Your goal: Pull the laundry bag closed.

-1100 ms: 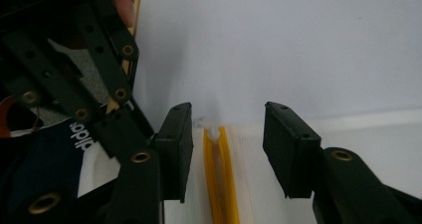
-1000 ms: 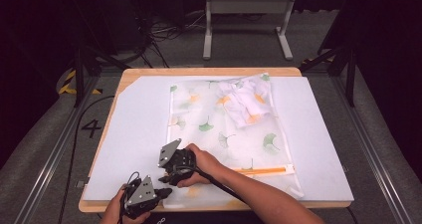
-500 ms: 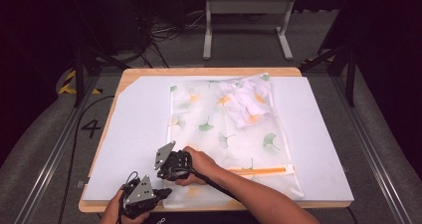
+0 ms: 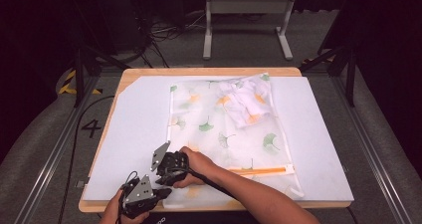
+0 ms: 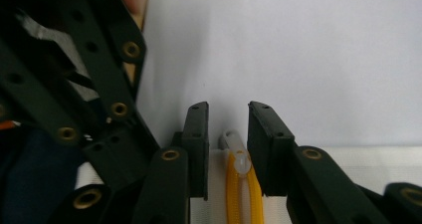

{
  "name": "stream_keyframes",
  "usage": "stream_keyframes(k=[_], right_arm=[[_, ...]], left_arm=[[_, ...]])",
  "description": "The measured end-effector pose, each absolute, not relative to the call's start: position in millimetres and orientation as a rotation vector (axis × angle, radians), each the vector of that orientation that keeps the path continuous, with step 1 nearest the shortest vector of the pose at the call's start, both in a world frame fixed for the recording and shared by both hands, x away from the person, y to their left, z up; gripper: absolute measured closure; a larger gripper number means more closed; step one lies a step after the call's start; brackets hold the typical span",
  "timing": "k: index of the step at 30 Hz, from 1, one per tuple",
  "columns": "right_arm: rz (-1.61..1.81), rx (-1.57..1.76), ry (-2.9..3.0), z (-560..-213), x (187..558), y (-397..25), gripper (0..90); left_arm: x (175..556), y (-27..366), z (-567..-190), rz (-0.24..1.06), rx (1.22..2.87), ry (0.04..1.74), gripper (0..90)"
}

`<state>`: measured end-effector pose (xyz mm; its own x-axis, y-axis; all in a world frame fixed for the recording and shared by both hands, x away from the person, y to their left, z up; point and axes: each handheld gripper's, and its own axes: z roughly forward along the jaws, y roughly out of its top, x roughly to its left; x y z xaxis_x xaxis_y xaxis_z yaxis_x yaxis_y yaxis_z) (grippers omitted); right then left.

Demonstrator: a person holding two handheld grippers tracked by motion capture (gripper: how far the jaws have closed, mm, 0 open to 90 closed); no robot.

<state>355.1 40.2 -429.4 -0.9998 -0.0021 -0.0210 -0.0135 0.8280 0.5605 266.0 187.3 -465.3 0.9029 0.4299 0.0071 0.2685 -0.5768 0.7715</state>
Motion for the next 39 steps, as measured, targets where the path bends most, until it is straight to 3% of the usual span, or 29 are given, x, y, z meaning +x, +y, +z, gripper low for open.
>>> stream_keyframes(k=[2,5,10,28,34,39], right_arm=[[0.897,-0.003,2.995,-433,356,43,72.6],[0.899,-0.004,2.981,-433,356,43,83.5],[0.942,0.005,2.965,-429,355,40,87.8],[1.162,0.086,2.904,-431,352,11,89.4],[1.224,0.106,2.913,-431,359,11,87.8],[1.186,0.07,2.907,-430,359,14,86.4]], left_arm=[[266,187,-465,0.246,2.218,0.496,90.0],[266,187,-466,0.244,2.215,0.497,90.0],[266,187,-466,0.237,2.213,0.501,90.0],[269,188,-466,0.202,2.195,0.544,90.0],[272,185,-462,0.303,2.212,0.558,86.8],[270,188,-464,0.289,2.209,0.552,86.0]])
